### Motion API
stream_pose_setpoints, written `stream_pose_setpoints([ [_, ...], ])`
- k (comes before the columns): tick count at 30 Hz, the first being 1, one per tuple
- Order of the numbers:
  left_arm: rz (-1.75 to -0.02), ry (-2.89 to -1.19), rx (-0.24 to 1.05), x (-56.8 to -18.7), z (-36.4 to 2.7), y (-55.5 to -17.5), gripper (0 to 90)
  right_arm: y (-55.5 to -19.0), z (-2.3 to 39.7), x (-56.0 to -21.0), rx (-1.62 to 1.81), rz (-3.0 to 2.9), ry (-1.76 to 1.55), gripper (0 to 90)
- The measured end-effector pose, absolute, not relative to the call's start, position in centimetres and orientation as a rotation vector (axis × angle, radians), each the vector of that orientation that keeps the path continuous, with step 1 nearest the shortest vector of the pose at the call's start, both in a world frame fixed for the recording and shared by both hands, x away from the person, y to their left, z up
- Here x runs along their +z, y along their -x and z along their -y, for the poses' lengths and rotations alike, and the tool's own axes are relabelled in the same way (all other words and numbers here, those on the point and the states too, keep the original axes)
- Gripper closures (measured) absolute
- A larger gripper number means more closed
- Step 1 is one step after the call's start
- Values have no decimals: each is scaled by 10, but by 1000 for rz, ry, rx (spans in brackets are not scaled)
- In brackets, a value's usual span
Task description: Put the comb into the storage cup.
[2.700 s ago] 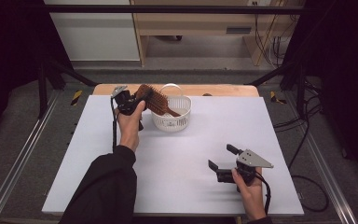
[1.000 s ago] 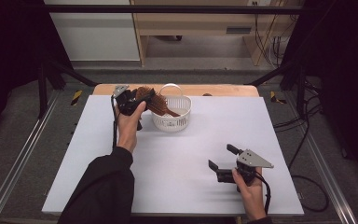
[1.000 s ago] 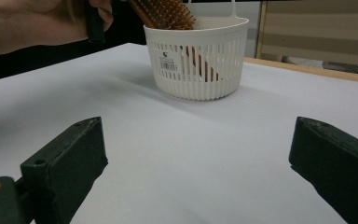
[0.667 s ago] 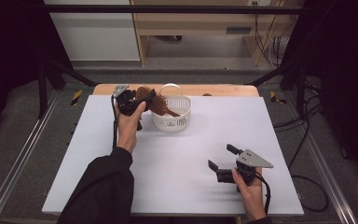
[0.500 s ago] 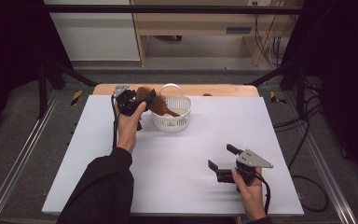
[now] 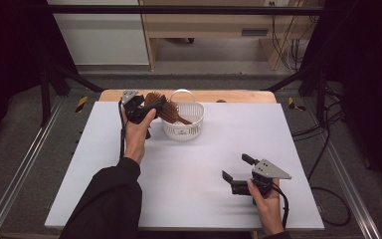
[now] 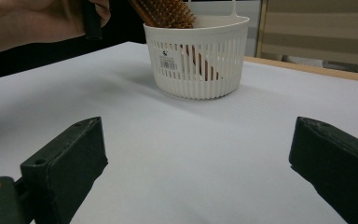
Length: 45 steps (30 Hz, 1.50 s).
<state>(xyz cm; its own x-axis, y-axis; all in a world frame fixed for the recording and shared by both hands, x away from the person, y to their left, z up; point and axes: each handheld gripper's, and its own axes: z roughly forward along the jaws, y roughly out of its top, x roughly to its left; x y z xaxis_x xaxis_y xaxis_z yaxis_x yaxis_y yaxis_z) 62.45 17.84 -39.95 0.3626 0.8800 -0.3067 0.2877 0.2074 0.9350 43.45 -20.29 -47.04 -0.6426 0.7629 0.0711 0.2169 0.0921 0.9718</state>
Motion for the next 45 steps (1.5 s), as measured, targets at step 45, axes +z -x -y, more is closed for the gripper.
stream_pose_setpoints([
  [45,-1101,-1359,685,-388,-181,-613,43,-434,202,-471,1586,-1924,-957,43],
])
